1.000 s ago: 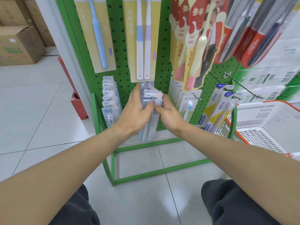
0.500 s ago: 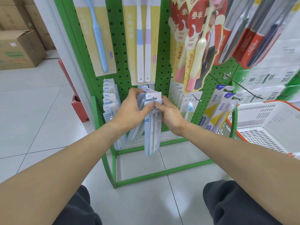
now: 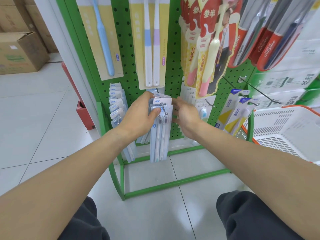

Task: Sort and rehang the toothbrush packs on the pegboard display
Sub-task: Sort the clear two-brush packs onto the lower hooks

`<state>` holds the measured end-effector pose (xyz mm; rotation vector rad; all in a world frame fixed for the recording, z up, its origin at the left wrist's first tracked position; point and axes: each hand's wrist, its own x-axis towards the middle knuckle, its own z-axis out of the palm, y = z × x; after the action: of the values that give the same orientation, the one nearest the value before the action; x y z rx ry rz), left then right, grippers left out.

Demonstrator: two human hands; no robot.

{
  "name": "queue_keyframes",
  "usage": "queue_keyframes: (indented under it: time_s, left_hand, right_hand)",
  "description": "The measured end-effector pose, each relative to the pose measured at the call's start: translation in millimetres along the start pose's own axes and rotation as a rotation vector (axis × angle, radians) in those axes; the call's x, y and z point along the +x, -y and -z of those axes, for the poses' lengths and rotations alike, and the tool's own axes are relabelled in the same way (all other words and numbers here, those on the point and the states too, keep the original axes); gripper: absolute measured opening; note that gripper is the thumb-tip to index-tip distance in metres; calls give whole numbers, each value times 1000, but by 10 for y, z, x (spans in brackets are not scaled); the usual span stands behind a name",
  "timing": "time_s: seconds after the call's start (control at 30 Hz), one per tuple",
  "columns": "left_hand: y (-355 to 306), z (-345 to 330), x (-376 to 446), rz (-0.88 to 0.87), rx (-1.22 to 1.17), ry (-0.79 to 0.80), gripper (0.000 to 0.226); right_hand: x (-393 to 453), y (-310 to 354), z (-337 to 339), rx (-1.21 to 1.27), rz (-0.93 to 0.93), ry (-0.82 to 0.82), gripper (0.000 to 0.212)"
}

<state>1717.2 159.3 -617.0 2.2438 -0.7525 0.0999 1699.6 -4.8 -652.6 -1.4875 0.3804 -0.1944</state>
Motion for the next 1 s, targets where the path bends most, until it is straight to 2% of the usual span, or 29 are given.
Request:
queue_keyframes:
  time_s: [0.13, 0.33, 0.5, 0.83, 1.0]
  left_hand:
    - [-14, 22, 6, -12, 21, -4, 35]
    - [-21, 7, 5, -6, 41, -3, 38]
    - [-11, -4, 21, -11, 47, -7, 39]
    - [-28, -42, 5, 9, 48, -40, 39]
    - [-24, -49, 2, 9, 32, -45, 37]
  right_hand:
    - [317, -111, -16, -85, -34, -88, 39]
    - [453, -48, -42, -95, 86, -121, 38]
    - [556, -52, -41, -95, 114, -171, 23]
    - [556, -23, -137, -45, 133, -165, 28]
    - [529, 7, -161, -100, 134, -118, 22]
